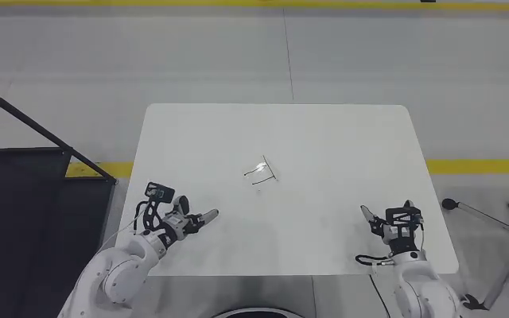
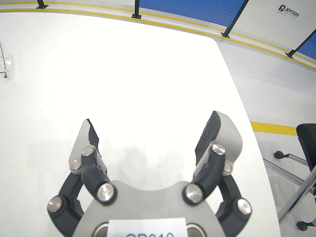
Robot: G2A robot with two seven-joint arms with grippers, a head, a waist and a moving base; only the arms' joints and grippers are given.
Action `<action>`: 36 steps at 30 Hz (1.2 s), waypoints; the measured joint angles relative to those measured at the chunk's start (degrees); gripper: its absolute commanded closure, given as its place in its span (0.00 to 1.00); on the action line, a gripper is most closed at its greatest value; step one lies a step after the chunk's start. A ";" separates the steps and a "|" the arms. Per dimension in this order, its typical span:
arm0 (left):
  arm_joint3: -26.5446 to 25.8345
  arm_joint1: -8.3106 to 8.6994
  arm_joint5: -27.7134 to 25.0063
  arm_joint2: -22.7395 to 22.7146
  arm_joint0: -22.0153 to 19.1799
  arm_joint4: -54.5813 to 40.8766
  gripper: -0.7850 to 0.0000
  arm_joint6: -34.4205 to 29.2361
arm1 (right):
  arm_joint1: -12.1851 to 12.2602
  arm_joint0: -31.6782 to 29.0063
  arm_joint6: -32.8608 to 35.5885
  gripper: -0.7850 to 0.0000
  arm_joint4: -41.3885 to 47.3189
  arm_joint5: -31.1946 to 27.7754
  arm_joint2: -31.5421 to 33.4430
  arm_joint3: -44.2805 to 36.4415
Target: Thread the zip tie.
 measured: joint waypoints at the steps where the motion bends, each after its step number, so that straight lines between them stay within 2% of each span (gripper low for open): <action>1: 0.02 0.04 -0.01 0.02 -0.34 -0.49 0.00 -1.00 | 0.00 0.00 0.00 0.00 0.00 0.00 0.00 0.00; 11: -0.39 0.04 0.26 0.25 -0.37 -0.18 0.00 -1.08 | 0.00 0.00 0.00 0.00 0.00 0.00 0.00 0.00; 14: -0.84 -0.26 3.29 1.04 -1.34 -5.33 0.00 -0.94 | 0.00 0.00 0.00 0.00 0.00 0.00 0.00 0.00; 19: 0.94 -0.89 10.76 3.99 -6.73 -12.33 0.00 -2.05 | 0.00 0.00 0.00 0.00 0.00 0.00 0.00 0.00; 23: 4.40 -1.74 18.20 8.52 -12.62 -15.21 0.00 -1.48 | 0.00 0.00 0.00 0.00 0.00 0.00 0.00 0.00; 29: 10.37 -2.77 26.97 13.50 -20.59 -20.19 0.00 -4.80 | 0.00 0.00 0.00 0.00 0.00 0.00 0.00 0.00; 32: 12.39 -3.17 30.16 14.65 -22.89 -22.53 0.00 -5.04 | 0.00 0.00 0.00 0.00 0.00 0.00 0.00 0.00; 36: 12.42 -3.17 30.27 14.64 -22.92 -22.69 0.00 -5.08 | 0.00 0.00 0.00 0.00 0.00 0.00 0.00 0.00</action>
